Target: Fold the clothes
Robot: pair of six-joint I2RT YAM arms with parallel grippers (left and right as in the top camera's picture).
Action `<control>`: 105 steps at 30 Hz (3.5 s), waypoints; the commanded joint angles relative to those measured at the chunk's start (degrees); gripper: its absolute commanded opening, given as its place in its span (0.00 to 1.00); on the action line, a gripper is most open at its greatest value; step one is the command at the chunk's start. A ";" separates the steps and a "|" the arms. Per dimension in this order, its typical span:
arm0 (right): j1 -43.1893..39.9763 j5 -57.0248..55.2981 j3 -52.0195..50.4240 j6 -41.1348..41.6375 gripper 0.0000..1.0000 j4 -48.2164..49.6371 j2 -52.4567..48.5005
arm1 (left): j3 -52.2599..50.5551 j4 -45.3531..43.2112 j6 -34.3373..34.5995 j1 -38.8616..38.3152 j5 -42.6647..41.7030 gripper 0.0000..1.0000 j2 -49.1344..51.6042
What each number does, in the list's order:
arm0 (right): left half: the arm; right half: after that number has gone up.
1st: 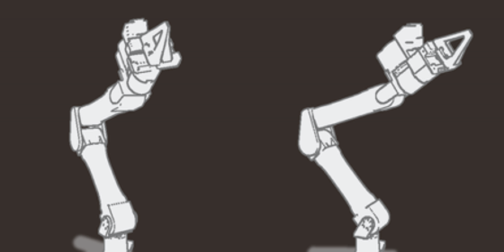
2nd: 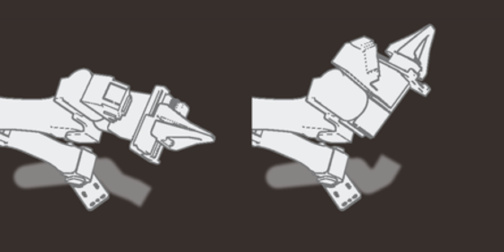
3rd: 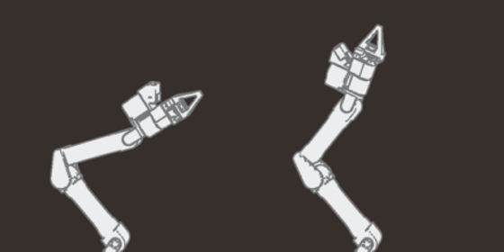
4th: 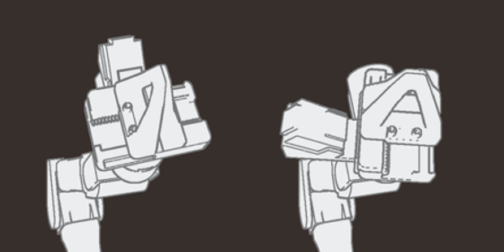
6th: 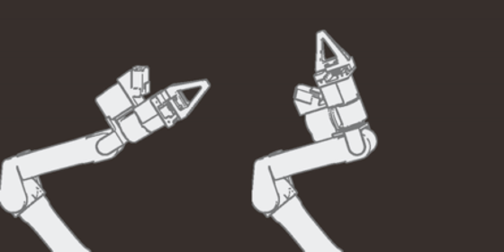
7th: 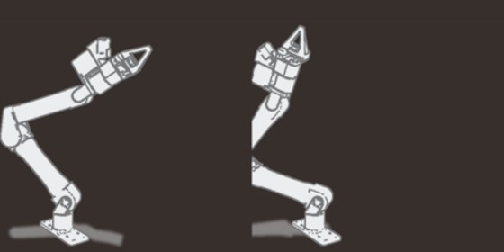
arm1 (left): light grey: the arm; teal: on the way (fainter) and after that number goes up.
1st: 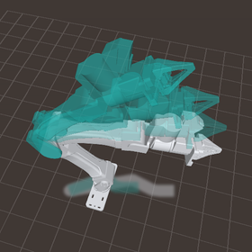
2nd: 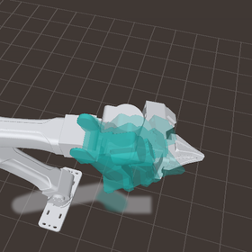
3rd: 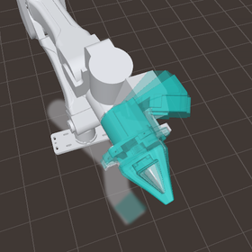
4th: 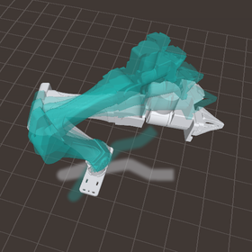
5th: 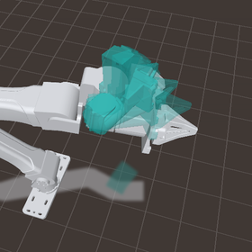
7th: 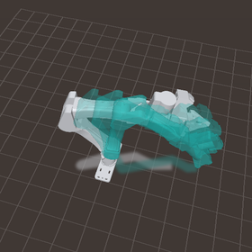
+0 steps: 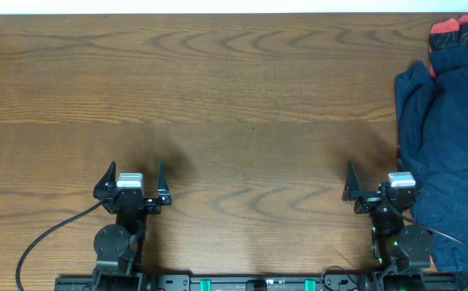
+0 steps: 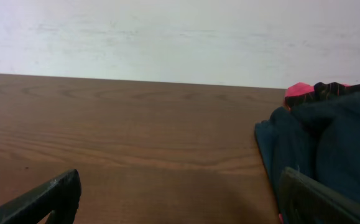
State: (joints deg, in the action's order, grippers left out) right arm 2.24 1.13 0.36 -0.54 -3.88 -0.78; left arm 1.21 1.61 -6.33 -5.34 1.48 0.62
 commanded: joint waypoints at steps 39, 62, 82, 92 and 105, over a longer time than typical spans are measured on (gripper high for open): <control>-0.46 0.42 -0.04 -0.61 0.99 -0.24 0.13 | -0.96 2.43 -0.72 1.20 0.70 0.98 1.97; -0.46 0.42 -0.04 -0.61 0.99 -0.24 0.13 | -0.96 2.43 -0.72 1.20 0.70 0.98 1.97; -0.46 -2.14 -0.04 -0.61 0.99 -0.26 0.02 | -0.96 2.40 -0.72 1.20 0.70 0.98 1.97; -0.46 -0.70 -0.04 3.80 0.99 -0.44 -0.46 | -0.96 2.43 6.08 1.20 0.68 0.98 2.01; -0.46 -0.68 2.64 13.42 0.99 -2.93 -10.03 | 3.67 3.85 11.67 1.16 -2.86 0.98 7.54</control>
State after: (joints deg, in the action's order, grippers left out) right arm 2.24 0.14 0.69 10.20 -5.06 -8.95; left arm 2.48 4.05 4.10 -4.43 -0.25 6.31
